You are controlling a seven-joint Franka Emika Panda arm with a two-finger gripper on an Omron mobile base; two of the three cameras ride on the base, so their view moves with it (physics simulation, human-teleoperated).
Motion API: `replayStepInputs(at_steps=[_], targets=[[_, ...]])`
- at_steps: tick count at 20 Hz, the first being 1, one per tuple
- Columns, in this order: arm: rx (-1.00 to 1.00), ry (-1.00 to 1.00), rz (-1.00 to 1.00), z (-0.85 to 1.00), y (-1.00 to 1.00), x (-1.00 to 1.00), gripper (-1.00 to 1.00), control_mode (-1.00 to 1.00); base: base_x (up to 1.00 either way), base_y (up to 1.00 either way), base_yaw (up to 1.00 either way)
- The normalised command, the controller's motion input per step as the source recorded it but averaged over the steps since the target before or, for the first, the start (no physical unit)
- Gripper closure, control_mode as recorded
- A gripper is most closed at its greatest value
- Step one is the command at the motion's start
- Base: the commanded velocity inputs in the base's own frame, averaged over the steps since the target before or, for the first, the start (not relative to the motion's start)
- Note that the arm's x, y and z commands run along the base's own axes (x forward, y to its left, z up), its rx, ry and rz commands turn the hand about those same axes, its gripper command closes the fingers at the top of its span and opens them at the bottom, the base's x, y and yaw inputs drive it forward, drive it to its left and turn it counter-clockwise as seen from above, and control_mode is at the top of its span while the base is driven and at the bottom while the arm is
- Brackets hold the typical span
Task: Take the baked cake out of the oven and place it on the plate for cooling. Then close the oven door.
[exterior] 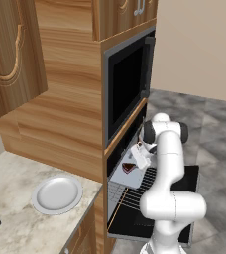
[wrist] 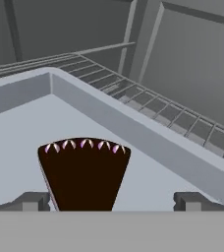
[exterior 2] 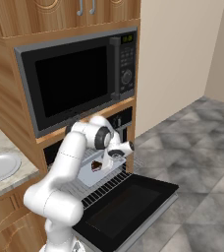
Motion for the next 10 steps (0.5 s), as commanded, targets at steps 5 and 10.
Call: replayStepInputs(at_steps=[5, 10], targets=[[0.0, 0.0, 0.0, -0.36, 0.01, 0.05, -1.0, -1.0, 0.0, 0.0, 0.0], [0.0, 0.0, 0.0, -0.18, 0.09, 0.0, -1.0, -1.0, 0.0, 0.0, 0.0]])
